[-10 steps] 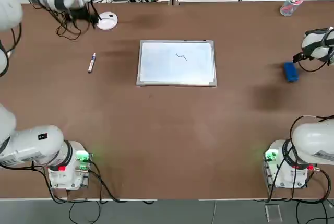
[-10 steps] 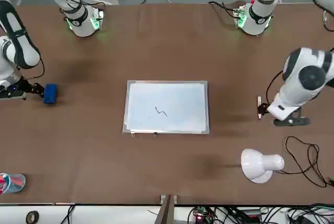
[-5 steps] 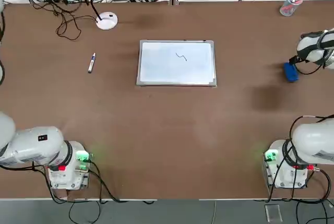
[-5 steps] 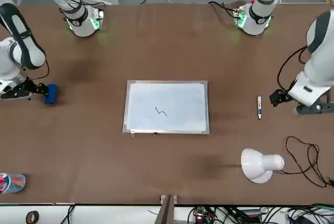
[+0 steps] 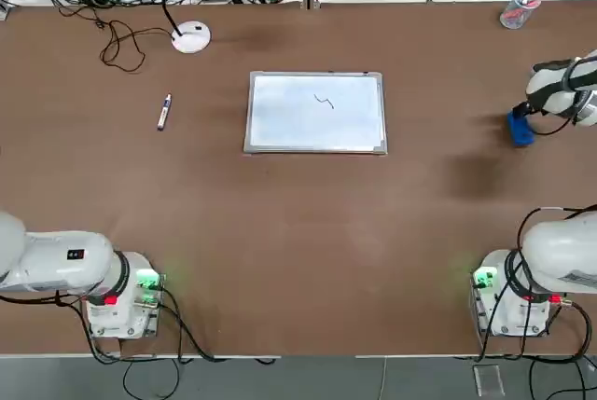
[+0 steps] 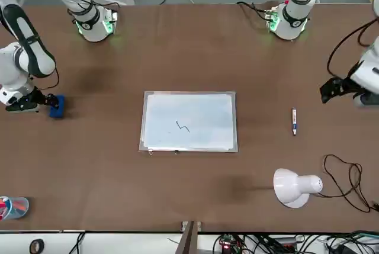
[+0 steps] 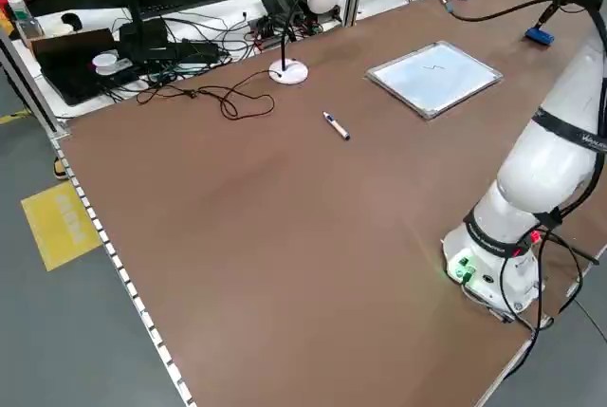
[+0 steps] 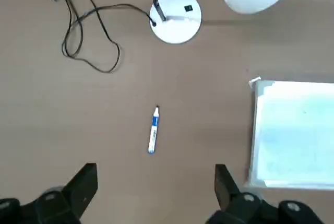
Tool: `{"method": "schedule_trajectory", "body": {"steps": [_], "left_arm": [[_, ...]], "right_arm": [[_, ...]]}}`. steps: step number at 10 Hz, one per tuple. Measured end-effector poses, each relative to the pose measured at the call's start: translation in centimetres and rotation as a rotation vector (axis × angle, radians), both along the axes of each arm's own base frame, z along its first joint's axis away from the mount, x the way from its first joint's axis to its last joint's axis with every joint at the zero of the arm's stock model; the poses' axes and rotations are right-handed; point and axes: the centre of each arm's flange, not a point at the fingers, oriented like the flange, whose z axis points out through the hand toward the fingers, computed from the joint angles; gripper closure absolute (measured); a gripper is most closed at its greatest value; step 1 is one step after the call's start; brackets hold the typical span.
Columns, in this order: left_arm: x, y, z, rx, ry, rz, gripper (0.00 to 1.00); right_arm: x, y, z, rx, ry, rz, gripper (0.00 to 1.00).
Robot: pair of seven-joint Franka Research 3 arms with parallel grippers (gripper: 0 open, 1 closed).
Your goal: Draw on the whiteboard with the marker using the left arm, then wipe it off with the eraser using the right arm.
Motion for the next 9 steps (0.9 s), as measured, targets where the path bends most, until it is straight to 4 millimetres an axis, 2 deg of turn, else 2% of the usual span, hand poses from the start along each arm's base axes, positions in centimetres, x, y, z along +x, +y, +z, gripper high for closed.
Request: {"method": "schedule_trajectory", "body": {"steps": [2,4,9], "left_arm": [[-1.3,0.2,1.5,-0.002,0.009,0.005,0.0],[-2.1,0.0,2.1,0.001,0.017,0.002,0.0],[-2.3,0.1,1.8,0.004,0.036,0.005,0.0]], "right_arm": [[-0.4,0.1,-0.3,-0.002,0.0,-0.004,0.0],[-0.9,0.3,-0.6,-0.003,0.002,-0.004,0.0],[-1.0,1.4,-0.9,0.016,0.002,-0.026,0.0]]}}
